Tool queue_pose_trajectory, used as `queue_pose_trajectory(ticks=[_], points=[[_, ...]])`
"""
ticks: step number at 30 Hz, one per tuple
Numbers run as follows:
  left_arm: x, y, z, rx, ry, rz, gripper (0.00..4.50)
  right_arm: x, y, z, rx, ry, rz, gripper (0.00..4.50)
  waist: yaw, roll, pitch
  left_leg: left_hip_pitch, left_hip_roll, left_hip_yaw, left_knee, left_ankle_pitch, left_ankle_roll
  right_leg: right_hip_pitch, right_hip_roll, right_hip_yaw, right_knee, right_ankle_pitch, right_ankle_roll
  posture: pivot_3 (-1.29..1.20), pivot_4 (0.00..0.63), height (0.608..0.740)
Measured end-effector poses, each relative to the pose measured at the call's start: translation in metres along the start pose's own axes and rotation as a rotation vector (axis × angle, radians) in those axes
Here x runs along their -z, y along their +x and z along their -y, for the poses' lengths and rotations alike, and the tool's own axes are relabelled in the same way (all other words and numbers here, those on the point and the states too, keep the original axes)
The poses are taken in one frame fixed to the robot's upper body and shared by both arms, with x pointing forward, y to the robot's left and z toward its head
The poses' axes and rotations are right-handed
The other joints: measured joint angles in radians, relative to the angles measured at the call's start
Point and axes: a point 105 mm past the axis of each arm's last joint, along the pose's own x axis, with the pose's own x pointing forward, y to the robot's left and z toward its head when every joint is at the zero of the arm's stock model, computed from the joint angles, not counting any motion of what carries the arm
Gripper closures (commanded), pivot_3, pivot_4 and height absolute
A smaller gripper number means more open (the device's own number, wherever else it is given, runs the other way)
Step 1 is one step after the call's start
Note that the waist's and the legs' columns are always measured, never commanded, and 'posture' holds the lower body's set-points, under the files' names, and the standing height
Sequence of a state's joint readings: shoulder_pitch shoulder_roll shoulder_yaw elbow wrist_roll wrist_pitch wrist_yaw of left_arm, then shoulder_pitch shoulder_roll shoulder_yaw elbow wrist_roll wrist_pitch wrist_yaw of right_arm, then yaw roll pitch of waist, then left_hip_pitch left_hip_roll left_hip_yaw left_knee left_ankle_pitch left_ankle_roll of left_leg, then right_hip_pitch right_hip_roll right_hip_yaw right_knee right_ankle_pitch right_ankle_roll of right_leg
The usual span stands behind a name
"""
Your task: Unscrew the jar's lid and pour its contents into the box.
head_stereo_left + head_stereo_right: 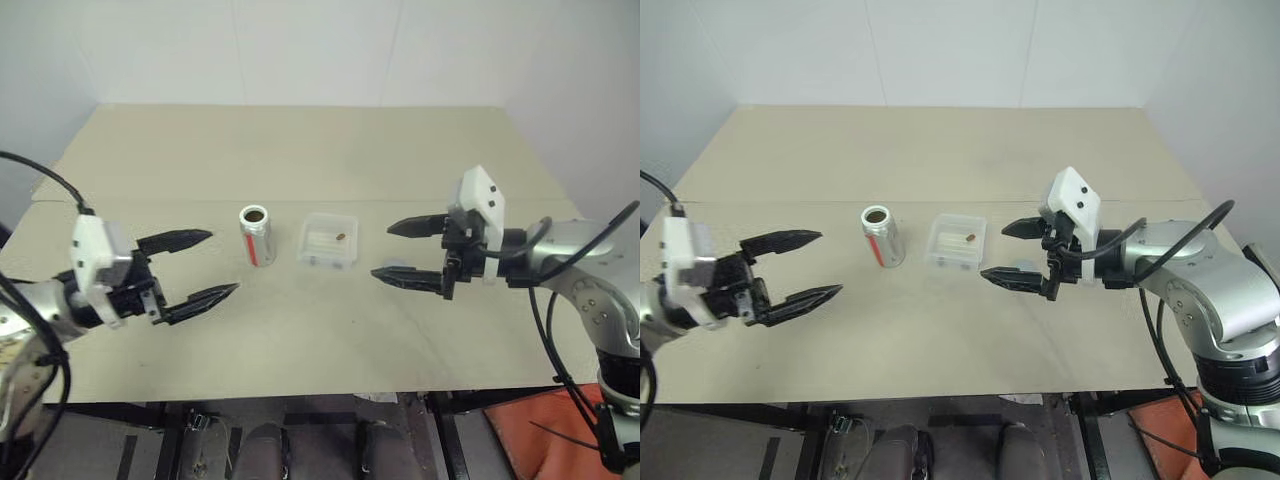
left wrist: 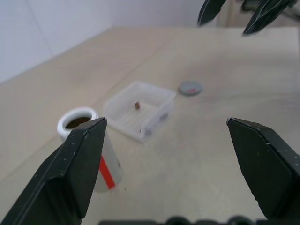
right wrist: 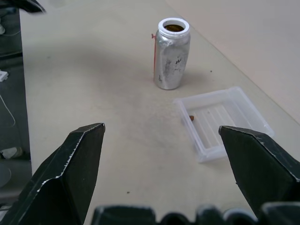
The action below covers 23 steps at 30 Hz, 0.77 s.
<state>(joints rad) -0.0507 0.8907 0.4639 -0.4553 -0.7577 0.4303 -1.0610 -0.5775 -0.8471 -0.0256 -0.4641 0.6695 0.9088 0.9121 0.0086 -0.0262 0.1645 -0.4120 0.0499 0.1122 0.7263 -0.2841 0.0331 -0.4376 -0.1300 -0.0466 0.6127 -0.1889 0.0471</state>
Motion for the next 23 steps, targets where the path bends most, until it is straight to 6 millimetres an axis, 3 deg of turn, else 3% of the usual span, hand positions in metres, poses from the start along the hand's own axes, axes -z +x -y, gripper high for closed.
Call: queue_pose_trajectory(ticks=[7, 23], points=[[-0.008, -0.001, -0.011, 0.013, 0.003, 0.022, 0.03, -0.002, -0.002, 0.001, 0.012, -0.035, 0.004, 0.0, 0.001, 0.0, 0.0, 0.001, 0.0, 0.0, -0.001, 0.0, 0.0, 0.001, 0.0, 0.0, 0.0, 0.0, 0.0, 0.0, 0.15, 0.74], [-0.007, 0.01, -0.014, 0.091, -0.012, 0.035, 0.03, -0.01, -0.001, 0.004, 0.073, -0.079, 0.013, 0.0, 0.001, 0.0, 0.0, 0.001, 0.0, 0.001, -0.001, 0.001, -0.001, 0.001, 0.0, 0.0, 0.0, 0.0, 0.0, 0.0, 0.15, 0.74]])
